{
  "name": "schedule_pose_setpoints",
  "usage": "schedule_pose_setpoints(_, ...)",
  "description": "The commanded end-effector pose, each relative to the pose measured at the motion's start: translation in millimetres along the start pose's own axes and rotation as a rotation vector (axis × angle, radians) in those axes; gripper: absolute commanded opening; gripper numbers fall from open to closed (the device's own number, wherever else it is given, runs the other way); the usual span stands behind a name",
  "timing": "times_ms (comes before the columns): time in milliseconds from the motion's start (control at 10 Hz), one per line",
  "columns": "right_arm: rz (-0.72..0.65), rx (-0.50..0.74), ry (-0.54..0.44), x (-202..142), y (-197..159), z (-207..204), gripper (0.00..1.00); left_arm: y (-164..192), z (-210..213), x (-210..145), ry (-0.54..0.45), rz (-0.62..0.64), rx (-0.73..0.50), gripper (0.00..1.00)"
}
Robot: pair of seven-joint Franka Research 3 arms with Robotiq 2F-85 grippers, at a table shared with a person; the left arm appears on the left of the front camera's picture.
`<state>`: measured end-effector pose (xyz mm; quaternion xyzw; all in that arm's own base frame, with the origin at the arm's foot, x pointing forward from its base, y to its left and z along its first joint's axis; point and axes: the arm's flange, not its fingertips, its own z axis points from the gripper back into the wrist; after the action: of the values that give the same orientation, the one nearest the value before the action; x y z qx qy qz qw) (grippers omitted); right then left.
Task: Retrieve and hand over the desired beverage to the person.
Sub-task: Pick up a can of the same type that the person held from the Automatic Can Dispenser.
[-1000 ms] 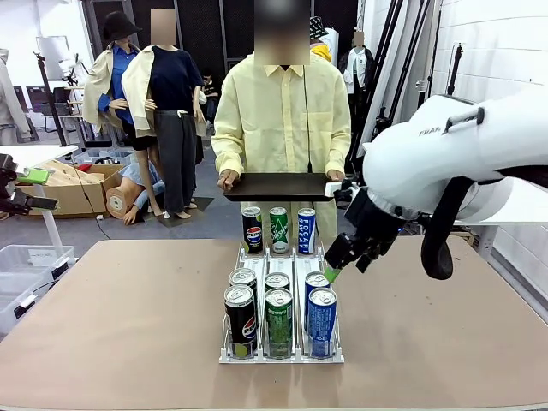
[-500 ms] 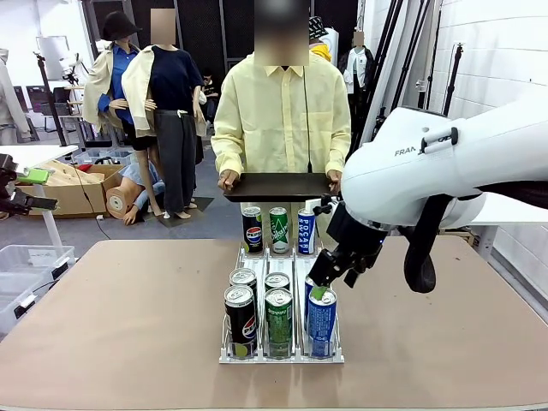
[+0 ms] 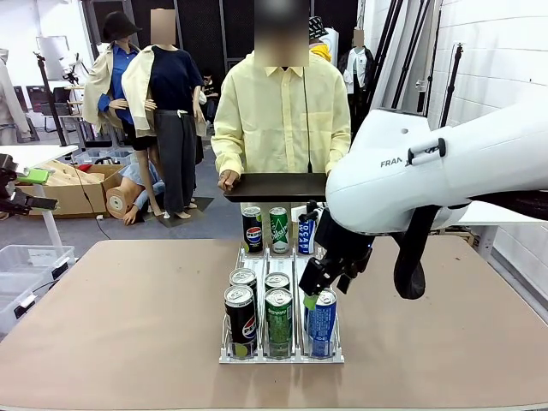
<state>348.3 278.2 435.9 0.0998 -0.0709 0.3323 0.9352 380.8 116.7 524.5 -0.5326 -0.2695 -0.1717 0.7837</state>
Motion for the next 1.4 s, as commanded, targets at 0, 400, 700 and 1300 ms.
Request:
schedule_pose_setpoints(0, -0.021, -0.068, 0.009, 10, 8, -7, 1.0, -1, 1, 1, -0.02, -0.002, -0.018, 1.0)
schedule_pose_setpoints(400, -0.056, -0.14, -0.008, 15, 19, -16, 1.0, -1, 1, 1, -0.02, -0.002, -0.018, 1.0)
schedule_pose_setpoints(700, -0.075, -0.191, -0.018, 21, 17, -22, 1.0, -1, 1, 1, -0.02, -0.002, -0.018, 1.0)
schedule_pose_setpoints(1300, -0.126, -0.186, 0.002, 32, 2, -32, 1.0, -1, 1, 1, -0.02, -0.002, -0.018, 1.0)
